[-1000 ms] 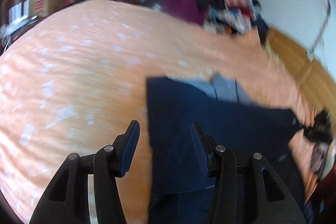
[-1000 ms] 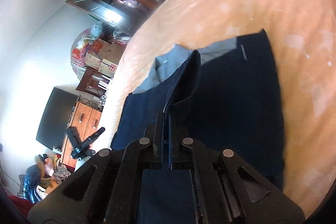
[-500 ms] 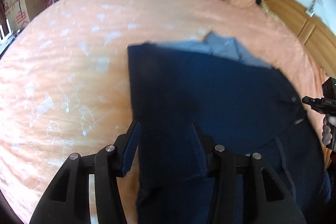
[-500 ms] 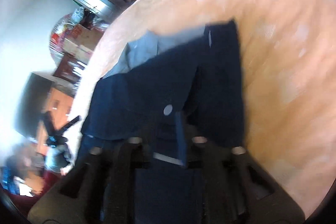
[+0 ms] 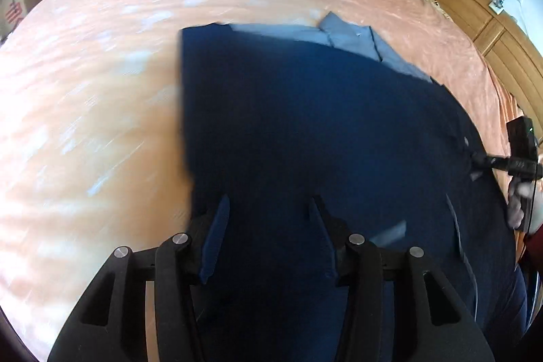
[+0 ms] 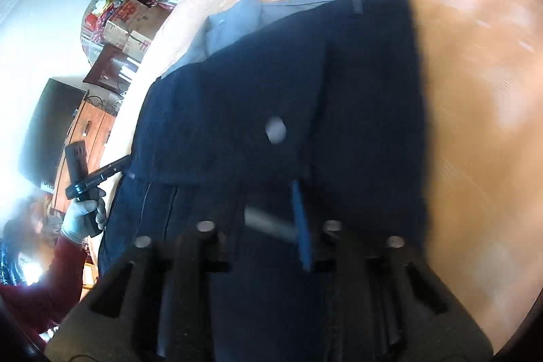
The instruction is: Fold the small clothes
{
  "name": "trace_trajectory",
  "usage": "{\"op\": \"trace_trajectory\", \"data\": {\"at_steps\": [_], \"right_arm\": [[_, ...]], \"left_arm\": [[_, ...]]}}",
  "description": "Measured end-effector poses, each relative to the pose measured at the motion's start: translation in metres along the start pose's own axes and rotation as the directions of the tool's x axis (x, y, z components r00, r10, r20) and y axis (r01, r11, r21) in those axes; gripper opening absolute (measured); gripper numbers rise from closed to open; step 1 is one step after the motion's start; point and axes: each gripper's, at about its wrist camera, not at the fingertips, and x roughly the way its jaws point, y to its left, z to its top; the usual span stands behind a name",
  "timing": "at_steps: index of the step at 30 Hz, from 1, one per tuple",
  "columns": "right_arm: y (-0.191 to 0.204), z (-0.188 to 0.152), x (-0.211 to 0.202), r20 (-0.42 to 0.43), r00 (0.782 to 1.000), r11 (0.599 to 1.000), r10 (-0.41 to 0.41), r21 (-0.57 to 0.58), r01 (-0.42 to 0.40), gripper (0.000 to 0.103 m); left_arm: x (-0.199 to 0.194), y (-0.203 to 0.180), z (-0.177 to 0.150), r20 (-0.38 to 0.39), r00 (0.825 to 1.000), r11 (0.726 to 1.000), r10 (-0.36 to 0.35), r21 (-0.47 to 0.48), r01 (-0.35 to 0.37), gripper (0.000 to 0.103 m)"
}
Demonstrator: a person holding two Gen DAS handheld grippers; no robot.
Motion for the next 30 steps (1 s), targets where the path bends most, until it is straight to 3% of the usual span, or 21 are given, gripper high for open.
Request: {"op": "trace_trajectory", "data": {"at_steps": [2,3,7,10,13,15,18,20,22,24,27,28,29,30], "right_arm": [[0.0,-0.02,-0.019,-0.01,0.999,0.999,-0.04,-0.005,0.04,0.037],[-0.001,-0.035,-0.031,-0.017,0.998,0.998,-0.059,0.002,0.059,0.04],[0.006,-0.097,-0.072,-0.013,0.998,0.997,-0.056,0.046,0.057,0.046],[0.023,-0.139,-0.093,-0.037,0.996,0.997,-0.077,0.02,0.078,0.047],[0.043,-0.159,-0.11,-0.04,0.996,0.997,-0.079,-0.015,0.078,0.049],[0.058,-0.162,-0.119,-0.032,0.996,0.996,-0.078,-0.044,0.077,0.05],[0.077,-0.157,-0.123,-0.014,0.997,0.994,-0.072,-0.081,0.07,0.053],[0.099,-0.148,-0.106,-0.015,1.0,0.994,-0.014,-0.105,0.012,0.053],[0.123,-0.147,-0.081,-0.046,0.997,0.99,0.064,-0.126,-0.069,0.053],[0.155,-0.15,-0.042,-0.108,0.987,0.973,0.116,-0.186,-0.134,0.053],[0.189,-0.154,0.004,-0.195,0.969,0.952,0.154,-0.234,-0.199,0.052],[0.2,-0.157,0.017,-0.219,0.962,0.945,0.161,-0.249,-0.214,0.052],[0.207,-0.16,0.024,-0.234,0.958,0.939,0.164,-0.26,-0.224,0.052],[0.21,-0.164,0.025,-0.243,0.955,0.935,0.171,-0.264,-0.235,0.052]], "left_arm": [[-0.018,0.014,-0.023,0.029,0.999,0.996,0.045,-0.08,-0.043,0.054],[-0.027,0.025,-0.04,0.003,0.999,0.991,0.05,-0.12,-0.05,0.053],[-0.068,0.042,-0.107,0.028,0.997,0.971,-0.076,-0.225,0.08,0.054],[-0.105,0.036,-0.159,0.055,0.974,0.938,-0.218,-0.264,0.225,0.054],[-0.145,0.013,-0.21,0.079,0.91,0.874,-0.408,-0.255,0.414,0.054],[-0.176,-0.019,-0.242,0.061,0.847,0.833,-0.528,-0.161,0.53,0.054],[-0.217,-0.056,-0.276,0.06,0.758,0.757,-0.649,-0.047,0.652,0.056],[-0.236,-0.062,-0.287,0.096,0.731,0.733,-0.676,-0.019,0.68,0.056],[-0.265,-0.057,-0.289,0.193,0.71,0.723,-0.677,-0.004,0.691,0.056],[-0.304,-0.051,-0.288,0.291,0.651,0.691,-0.701,0.053,0.721,0.056],[-0.379,-0.055,-0.282,0.415,0.575,0.691,-0.705,0.217,0.69,0.064],[-0.391,-0.056,-0.282,0.439,0.579,0.71,-0.687,0.233,0.665,0.075],[-0.4,-0.054,-0.28,0.464,0.618,0.758,-0.634,0.216,0.616,0.08],[-0.399,-0.049,-0.28,0.46,0.65,0.782,-0.605,0.189,0.594,0.085]]}}
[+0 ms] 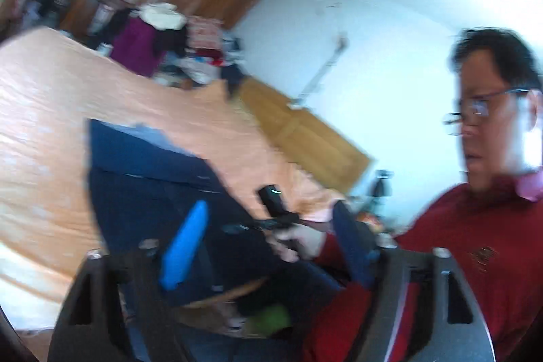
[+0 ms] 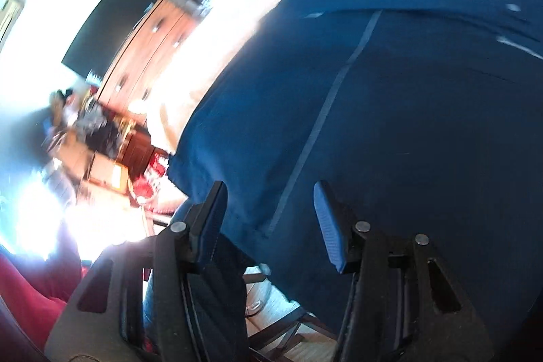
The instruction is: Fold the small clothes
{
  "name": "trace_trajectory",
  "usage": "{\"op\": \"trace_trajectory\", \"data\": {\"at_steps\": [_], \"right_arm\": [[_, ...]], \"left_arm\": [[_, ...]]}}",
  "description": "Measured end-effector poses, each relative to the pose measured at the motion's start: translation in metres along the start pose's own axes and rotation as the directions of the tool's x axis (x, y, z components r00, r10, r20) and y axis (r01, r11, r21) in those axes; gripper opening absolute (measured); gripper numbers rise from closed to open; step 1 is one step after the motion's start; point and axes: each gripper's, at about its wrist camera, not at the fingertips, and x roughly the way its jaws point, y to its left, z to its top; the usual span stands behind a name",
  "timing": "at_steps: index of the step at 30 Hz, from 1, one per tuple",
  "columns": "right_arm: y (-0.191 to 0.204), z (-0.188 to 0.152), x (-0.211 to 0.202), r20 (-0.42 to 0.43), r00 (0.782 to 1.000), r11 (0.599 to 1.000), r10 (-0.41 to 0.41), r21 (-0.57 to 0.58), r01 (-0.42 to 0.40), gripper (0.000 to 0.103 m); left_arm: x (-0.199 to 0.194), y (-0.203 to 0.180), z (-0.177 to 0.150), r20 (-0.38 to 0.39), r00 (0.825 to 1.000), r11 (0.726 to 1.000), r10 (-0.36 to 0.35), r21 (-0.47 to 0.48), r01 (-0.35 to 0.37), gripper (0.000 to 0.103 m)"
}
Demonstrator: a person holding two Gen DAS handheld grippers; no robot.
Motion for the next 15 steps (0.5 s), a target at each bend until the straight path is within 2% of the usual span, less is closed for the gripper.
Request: {"op": "trace_trajectory", "data": {"at_steps": [1,2,3,4,6,8,11,13,14,15], "right_arm": [[0.002,-0.002,0.003,-0.005,1.0,1.0,0.01,-0.003,-0.01,0.052],[0.002,-0.005,0.002,-0.008,1.0,1.0,0.013,-0.001,-0.013,0.053],[0.0,-0.008,0.001,-0.011,1.0,1.0,0.012,0.003,-0.012,0.053],[-0.003,-0.011,0.0,-0.016,1.0,1.0,0.005,0.008,-0.005,0.053],[-0.009,-0.019,-0.008,-0.024,1.0,0.999,-0.015,0.03,0.015,0.053],[-0.019,-0.025,-0.014,-0.022,0.999,0.997,-0.035,0.063,0.036,0.053],[-0.024,-0.037,-0.026,-0.006,0.999,0.994,-0.037,0.106,0.038,0.053],[-0.028,-0.042,-0.03,0.001,0.999,0.992,-0.041,0.123,0.041,0.053],[-0.028,-0.043,-0.031,0.003,0.999,0.991,-0.046,0.129,0.046,0.053],[-0.029,-0.045,-0.032,0.005,0.999,0.99,-0.051,0.136,0.05,0.053]], "left_arm": [[0.007,0.012,0.001,-0.033,0.998,0.998,0.051,-0.025,-0.052,0.085],[0.016,0.028,-0.006,-0.093,0.987,0.989,0.129,-0.061,-0.135,0.084],[0.03,0.053,-0.017,-0.174,0.964,0.97,0.203,-0.101,-0.222,0.082],[0.043,0.072,-0.029,-0.239,0.943,0.955,0.232,-0.128,-0.267,0.071],[0.071,0.111,-0.057,-0.351,0.893,0.923,0.282,-0.154,-0.352,0.062],[0.092,0.132,-0.074,-0.382,0.879,0.917,0.284,-0.16,-0.365,0.059],[0.116,0.146,-0.08,-0.368,0.876,0.916,0.311,-0.13,-0.38,0.059],[0.128,0.161,-0.079,-0.379,0.866,0.91,0.328,-0.121,-0.397,0.059],[0.139,0.161,-0.082,-0.392,0.857,0.907,0.335,-0.111,-0.405,0.059],[0.147,0.171,-0.086,-0.417,0.838,0.901,0.351,-0.093,-0.423,0.059]]}}
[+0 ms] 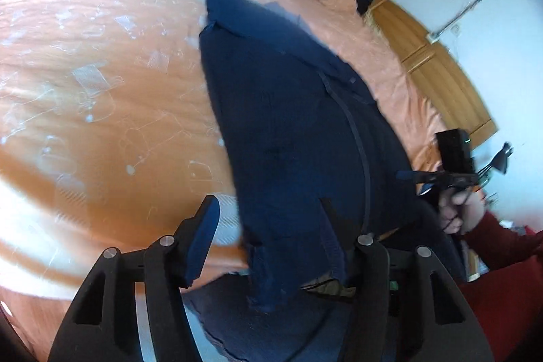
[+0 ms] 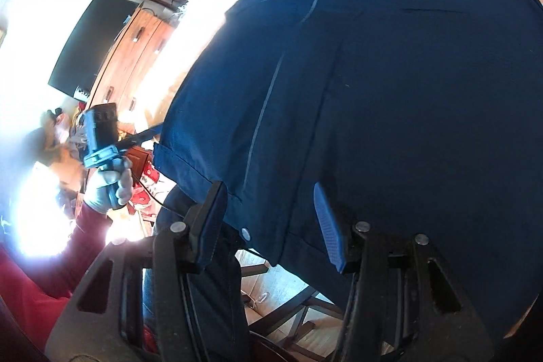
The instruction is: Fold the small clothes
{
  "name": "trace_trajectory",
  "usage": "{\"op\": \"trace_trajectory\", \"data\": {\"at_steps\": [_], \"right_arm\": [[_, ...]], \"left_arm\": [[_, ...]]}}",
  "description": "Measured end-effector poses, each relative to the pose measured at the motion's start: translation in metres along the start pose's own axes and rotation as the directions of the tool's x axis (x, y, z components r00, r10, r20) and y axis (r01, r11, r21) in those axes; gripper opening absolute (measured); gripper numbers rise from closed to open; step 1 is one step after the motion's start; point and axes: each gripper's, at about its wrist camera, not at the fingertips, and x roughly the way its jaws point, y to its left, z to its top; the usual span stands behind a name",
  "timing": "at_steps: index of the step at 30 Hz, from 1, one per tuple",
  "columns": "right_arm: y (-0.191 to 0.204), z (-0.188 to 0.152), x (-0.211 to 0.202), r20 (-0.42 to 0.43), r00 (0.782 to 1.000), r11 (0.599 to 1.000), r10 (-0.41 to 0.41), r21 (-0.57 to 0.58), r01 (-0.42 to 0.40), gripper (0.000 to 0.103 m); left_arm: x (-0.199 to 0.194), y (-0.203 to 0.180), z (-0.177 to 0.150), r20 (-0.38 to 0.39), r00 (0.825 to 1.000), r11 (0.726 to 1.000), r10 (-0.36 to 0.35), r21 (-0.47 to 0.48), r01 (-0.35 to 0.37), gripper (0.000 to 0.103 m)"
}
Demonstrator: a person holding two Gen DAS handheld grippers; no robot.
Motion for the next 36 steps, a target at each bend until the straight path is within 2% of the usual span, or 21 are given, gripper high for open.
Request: {"op": "trace_trajectory", "data": {"at_steps": [1,3,4,5,8,12,14,15,17,18,19,20,21,24,29,33,36], "right_arm": [[-0.001,-0.001,-0.002,0.003,1.0,1.0,-0.001,0.005,0.001,0.053],[-0.003,-0.004,-0.007,0.008,1.0,1.0,-0.01,0.008,0.01,0.053],[-0.004,-0.006,-0.01,0.011,1.0,1.0,-0.015,0.012,0.015,0.053],[-0.005,-0.006,-0.014,0.016,1.0,1.0,-0.018,0.017,0.018,0.053],[-0.01,-0.008,-0.029,0.042,0.999,0.999,-0.032,0.026,0.031,0.053],[-0.019,-0.015,-0.068,0.085,0.994,0.997,-0.067,0.042,0.063,0.053],[-0.029,-0.023,-0.099,0.11,0.987,0.992,-0.122,0.055,0.116,0.053],[-0.037,-0.028,-0.115,0.115,0.979,0.985,-0.167,0.068,0.159,0.054],[-0.056,-0.04,-0.14,0.119,0.965,0.968,-0.235,0.116,0.222,0.056],[-0.064,-0.044,-0.146,0.114,0.96,0.961,-0.256,0.134,0.24,0.056],[-0.071,-0.049,-0.151,0.104,0.954,0.952,-0.282,0.152,0.265,0.056],[-0.078,-0.054,-0.154,0.097,0.947,0.943,-0.306,0.168,0.287,0.056],[-0.082,-0.057,-0.153,0.09,0.949,0.943,-0.301,0.177,0.282,0.056],[-0.087,-0.061,-0.134,0.057,0.955,0.946,-0.292,0.165,0.279,0.056],[-0.104,-0.058,-0.12,0.072,0.937,0.928,-0.343,0.18,0.326,0.056],[-0.112,-0.071,-0.094,-0.005,0.968,0.948,-0.252,0.199,0.248,0.055],[-0.105,-0.077,-0.085,-0.011,0.976,0.957,-0.218,0.193,0.216,0.054]], "left_arm": [[0.011,0.003,0.0,-0.033,0.999,1.0,0.018,-0.003,-0.018,0.059],[0.016,0.006,-0.004,-0.058,0.998,1.0,-0.005,-0.007,0.004,0.057],[0.016,0.002,-0.005,-0.07,0.997,1.0,-0.024,0.001,0.024,0.045],[0.017,-0.002,-0.007,-0.088,0.995,0.999,-0.044,0.01,0.045,0.04],[0.023,-0.008,-0.015,-0.127,0.99,0.997,-0.062,0.03,0.066,0.04],[0.038,0.005,-0.01,-0.112,0.99,0.996,-0.081,-0.045,0.076,0.033],[0.04,0.002,-0.012,-0.108,0.991,0.996,-0.084,-0.037,0.08,0.034],[0.041,-0.002,-0.011,-0.11,0.99,0.996,-0.087,-0.029,0.085,0.039],[0.044,-0.004,-0.01,-0.11,0.989,0.994,-0.103,-0.031,0.101,0.039],[0.045,-0.003,-0.01,-0.106,0.988,0.993,-0.116,-0.039,0.112,0.038],[0.045,-0.001,-0.01,-0.102,0.987,0.991,-0.125,-0.05,0.121,0.033],[0.043,0.0,-0.009,-0.102,0.987,0.991,-0.127,-0.053,0.122,0.03],[0.044,0.0,-0.009,-0.101,0.987,0.991,-0.127,-0.057,0.122,0.026],[0.043,-0.001,-0.009,-0.098,0.987,0.99,-0.131,-0.067,0.125,0.026],[0.042,-0.001,-0.01,-0.094,0.988,0.99,-0.125,-0.075,0.118,0.026],[0.041,0.002,-0.011,-0.089,0.987,0.988,-0.136,-0.092,0.127,0.026],[0.038,0.005,-0.011,-0.074,0.982,0.98,-0.174,-0.111,0.165,0.026]]}}
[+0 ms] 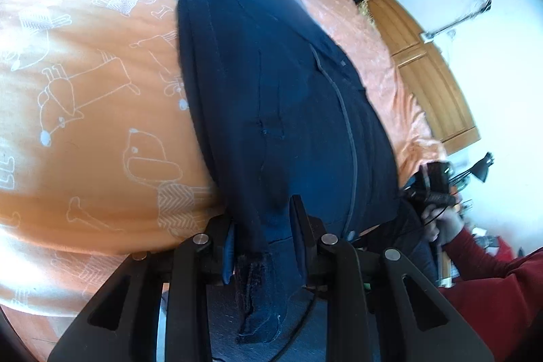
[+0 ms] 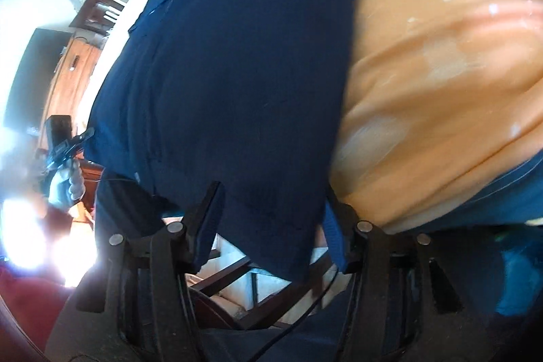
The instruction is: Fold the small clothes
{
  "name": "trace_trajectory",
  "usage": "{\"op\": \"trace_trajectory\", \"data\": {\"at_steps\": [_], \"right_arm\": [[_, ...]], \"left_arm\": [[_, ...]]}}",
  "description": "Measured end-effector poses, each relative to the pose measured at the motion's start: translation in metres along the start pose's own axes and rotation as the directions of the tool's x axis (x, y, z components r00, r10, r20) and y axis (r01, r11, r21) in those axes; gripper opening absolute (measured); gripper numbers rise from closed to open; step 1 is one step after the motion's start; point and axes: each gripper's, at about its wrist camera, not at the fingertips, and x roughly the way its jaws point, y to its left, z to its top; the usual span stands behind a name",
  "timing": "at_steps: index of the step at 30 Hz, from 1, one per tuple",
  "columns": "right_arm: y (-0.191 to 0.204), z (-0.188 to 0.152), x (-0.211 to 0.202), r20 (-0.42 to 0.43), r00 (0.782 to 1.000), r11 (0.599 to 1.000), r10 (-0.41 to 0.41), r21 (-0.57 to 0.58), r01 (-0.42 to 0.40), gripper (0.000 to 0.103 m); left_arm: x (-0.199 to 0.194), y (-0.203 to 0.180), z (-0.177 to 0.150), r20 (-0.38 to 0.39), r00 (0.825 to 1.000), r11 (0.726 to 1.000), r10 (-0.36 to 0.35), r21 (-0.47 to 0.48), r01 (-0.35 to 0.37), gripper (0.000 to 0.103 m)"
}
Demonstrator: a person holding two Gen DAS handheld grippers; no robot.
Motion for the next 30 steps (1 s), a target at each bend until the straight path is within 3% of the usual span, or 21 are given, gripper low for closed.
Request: {"op": "trace_trajectory", "data": {"at_steps": [3,5,6,7,10,13,15,17,22,25,30], "right_arm": [[-0.005,0.004,0.0,0.021,1.0,1.0,0.005,0.019,-0.005,0.052],[-0.004,0.004,-0.002,0.023,0.999,0.999,0.026,0.02,-0.026,0.028],[0.0,0.004,-0.007,0.043,0.999,0.999,0.032,0.014,-0.033,0.003],[0.004,0.004,-0.018,0.075,0.993,0.996,0.089,0.021,-0.09,0.002],[0.026,0.008,-0.056,0.189,0.959,0.977,0.213,-0.01,-0.215,0.001],[0.038,0.022,-0.09,0.287,0.909,0.952,0.301,-0.03,-0.306,0.001],[0.04,0.034,-0.105,0.331,0.875,0.931,0.354,-0.039,-0.362,0.001],[0.04,0.052,-0.117,0.362,0.845,0.913,0.393,-0.041,-0.407,0.001],[0.03,0.115,-0.135,0.445,0.798,0.897,0.407,-0.031,-0.44,0.001],[0.014,0.17,-0.134,0.475,0.789,0.898,0.389,-0.007,-0.439,0.001],[-0.015,0.269,-0.104,0.44,0.824,0.91,0.358,0.032,-0.412,0.002]], "left_arm": [[-0.001,0.004,0.001,0.002,1.0,1.0,-0.013,-0.013,0.013,0.026],[0.004,0.006,0.002,-0.017,1.0,1.0,0.005,-0.016,-0.005,0.025],[0.006,0.005,0.003,-0.025,0.999,1.0,0.021,-0.008,-0.021,0.017],[0.005,0.001,0.004,-0.023,0.999,0.999,0.036,0.008,-0.036,0.011],[-0.005,-0.019,0.008,0.007,1.0,0.999,0.008,0.034,-0.008,0.01],[-0.028,-0.036,0.025,0.107,0.991,0.997,-0.075,0.017,0.073,0.01],[-0.042,-0.044,0.039,0.171,0.977,0.992,-0.127,0.014,0.126,0.01],[-0.055,-0.051,0.058,0.239,0.952,0.981,-0.191,0.003,0.196,0.01],[-0.071,-0.069,0.134,0.329,0.915,0.971,-0.234,0.033,0.236,0.01],[-0.061,-0.065,0.189,0.343,0.913,0.974,-0.219,0.013,0.228,0.011],[-0.006,-0.038,0.28,0.323,0.937,0.984,-0.137,-0.064,0.166,0.012]]}}
